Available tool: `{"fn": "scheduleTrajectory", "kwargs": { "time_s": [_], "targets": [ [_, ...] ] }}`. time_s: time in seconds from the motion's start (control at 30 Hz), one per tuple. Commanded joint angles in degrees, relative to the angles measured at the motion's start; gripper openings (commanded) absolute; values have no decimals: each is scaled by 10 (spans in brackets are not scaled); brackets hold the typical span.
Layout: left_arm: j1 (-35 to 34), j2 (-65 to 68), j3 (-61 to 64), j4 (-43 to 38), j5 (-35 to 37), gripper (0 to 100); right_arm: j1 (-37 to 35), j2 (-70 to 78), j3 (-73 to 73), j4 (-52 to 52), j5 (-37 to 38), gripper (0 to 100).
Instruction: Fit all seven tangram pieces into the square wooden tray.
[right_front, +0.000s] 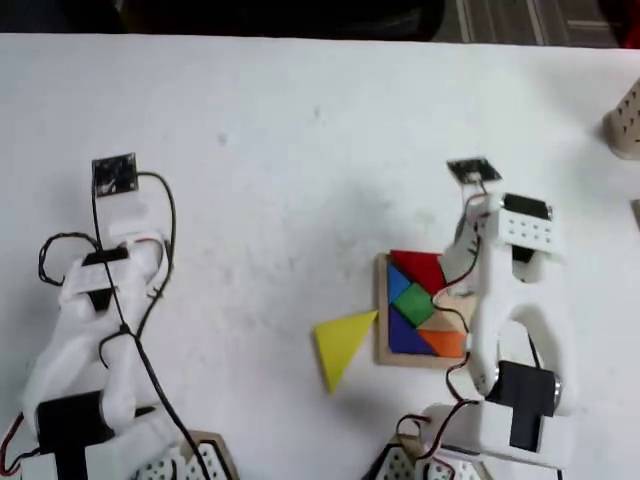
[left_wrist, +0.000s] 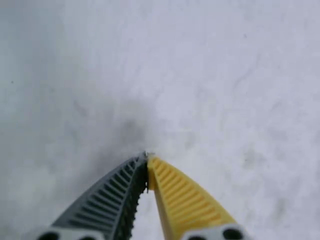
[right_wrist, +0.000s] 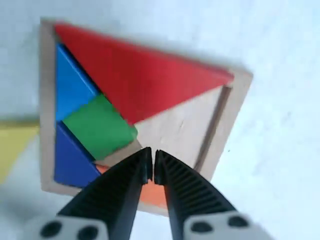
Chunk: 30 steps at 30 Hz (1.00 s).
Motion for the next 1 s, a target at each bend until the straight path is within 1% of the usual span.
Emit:
{"fn": "scheduleTrajectory", "kwargs": {
  "time_s": [0.0, 0.13, 0.23, 0.43, 0.57, 0.7, 0.97],
  "targets": [
    [-8, 0, -18, -25, -6, 24, -46, -16, -48, -35, -55, 17],
    [-8, 0, -18, -25, -6, 24, -70, 36, -62, -142, -97, 17],
    [-8, 0, -18, -25, -6, 24, -74, 92, -89, -171, -102, 17],
    [-8, 0, -18, -26, -6, 24, -86, 176, -161, -131, -102, 17],
    [-8, 0, -18, -26, -6, 24, -98, 187, -173, -74, -97, 17],
    [-8, 0, -18, -26, -6, 24, -109, 188, -170, -38, -53, 17],
    [-8, 0, -19, -26, -6, 24, -93, 176, -137, -36, -48, 17]
  ]
}}
